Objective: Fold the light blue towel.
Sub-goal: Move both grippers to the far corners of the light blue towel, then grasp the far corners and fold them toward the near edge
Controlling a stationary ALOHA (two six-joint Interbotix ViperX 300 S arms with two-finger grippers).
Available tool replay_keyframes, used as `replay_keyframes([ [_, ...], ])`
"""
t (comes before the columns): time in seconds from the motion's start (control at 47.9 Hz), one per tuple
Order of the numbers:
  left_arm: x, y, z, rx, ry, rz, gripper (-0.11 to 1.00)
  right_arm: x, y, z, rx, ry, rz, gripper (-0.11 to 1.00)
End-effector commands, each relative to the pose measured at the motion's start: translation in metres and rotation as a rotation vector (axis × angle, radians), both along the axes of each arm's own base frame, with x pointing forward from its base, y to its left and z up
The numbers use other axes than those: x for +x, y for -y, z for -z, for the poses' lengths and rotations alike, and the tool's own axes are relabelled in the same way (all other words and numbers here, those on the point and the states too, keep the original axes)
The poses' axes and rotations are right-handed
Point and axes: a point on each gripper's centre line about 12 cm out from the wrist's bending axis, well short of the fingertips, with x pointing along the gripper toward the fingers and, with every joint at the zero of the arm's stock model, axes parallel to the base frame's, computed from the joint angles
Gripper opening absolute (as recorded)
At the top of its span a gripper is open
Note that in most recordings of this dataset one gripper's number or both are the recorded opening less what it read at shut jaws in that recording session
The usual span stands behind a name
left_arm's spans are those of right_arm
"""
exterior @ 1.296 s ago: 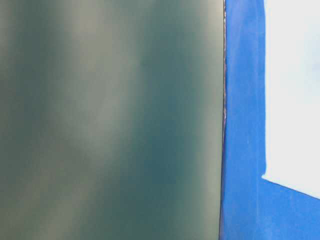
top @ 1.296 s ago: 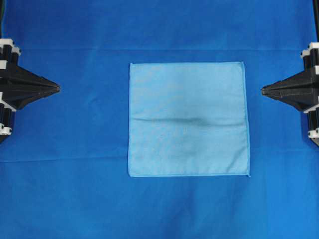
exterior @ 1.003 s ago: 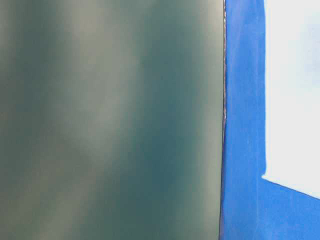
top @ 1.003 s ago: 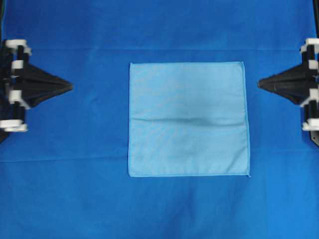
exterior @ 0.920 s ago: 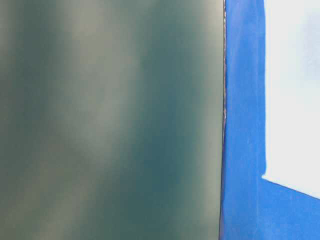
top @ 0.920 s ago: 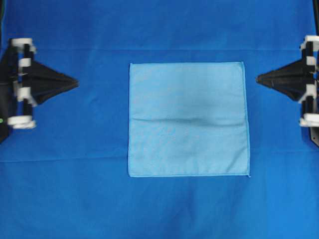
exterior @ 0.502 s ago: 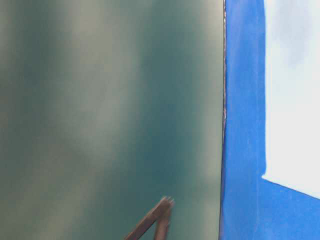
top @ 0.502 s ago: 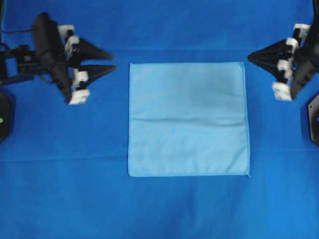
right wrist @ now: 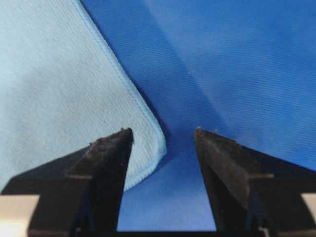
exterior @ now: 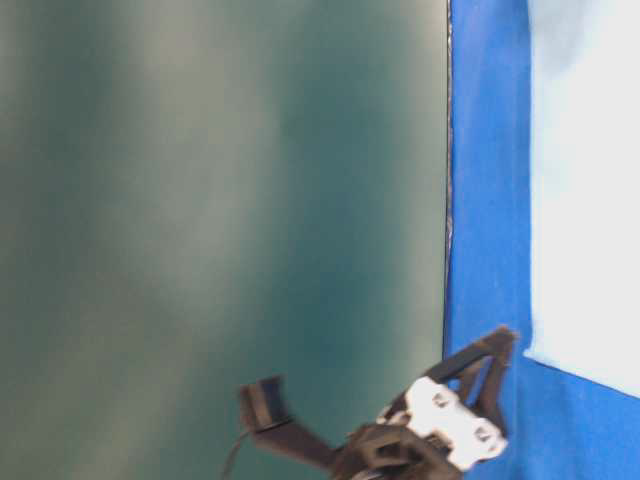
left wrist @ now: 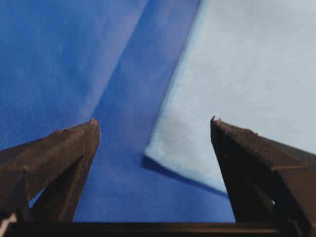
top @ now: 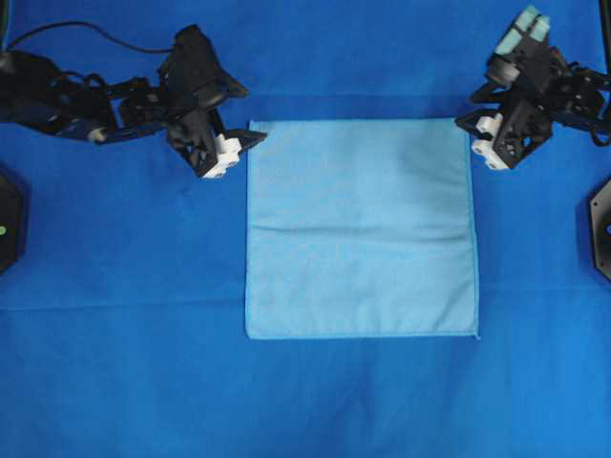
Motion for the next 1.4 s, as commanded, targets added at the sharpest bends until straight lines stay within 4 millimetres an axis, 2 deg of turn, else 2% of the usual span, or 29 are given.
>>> replay_keyframes([
  [0.0,0.005,-0.01,0.002,0.004,0.008,-0.02,0.87,0.008,0.008,0.004,-0.005,0.002,0.004,0.58],
  [0.167,0.003,-0.012,0.015,-0.008,-0.025,-0.027,0.87,0.007,0.016,0.023,0.026,-0.051,0.024,0.58],
  [0.272,0.002,-0.012,0.018,-0.015,-0.04,-0.027,0.85,0.007,0.016,0.026,0.028,-0.064,0.017,0.56],
  [0.355,0.001,-0.011,0.019,-0.021,-0.056,-0.026,0.8,0.006,0.016,0.026,0.026,-0.065,0.016,0.51],
  [0.397,0.001,-0.011,0.021,-0.025,-0.066,-0.024,0.72,0.006,0.015,0.027,0.028,-0.072,0.012,0.45],
  [0.543,0.001,-0.003,0.022,-0.004,-0.101,0.022,0.34,0.005,0.015,0.027,0.026,-0.078,0.007,0.04],
  [0.627,0.0,-0.002,0.023,0.026,-0.126,0.054,0.12,0.005,0.014,0.026,0.025,-0.077,0.007,0.01],
  [0.69,0.0,-0.001,0.022,0.038,-0.136,0.066,0.02,0.004,0.014,0.026,0.026,-0.076,0.008,0.01],
  [0.92,0.004,-0.002,0.002,0.061,-0.127,0.082,0.02,0.006,0.015,0.017,0.011,-0.05,0.012,0.01],
  [1.17,0.008,-0.005,-0.045,0.128,-0.068,0.104,0.02,0.0,0.013,-0.017,-0.015,-0.011,0.025,0.01],
  [1.379,0.008,-0.004,-0.05,0.149,-0.067,0.117,0.02,-0.007,0.008,-0.029,-0.025,0.008,0.032,0.01],
])
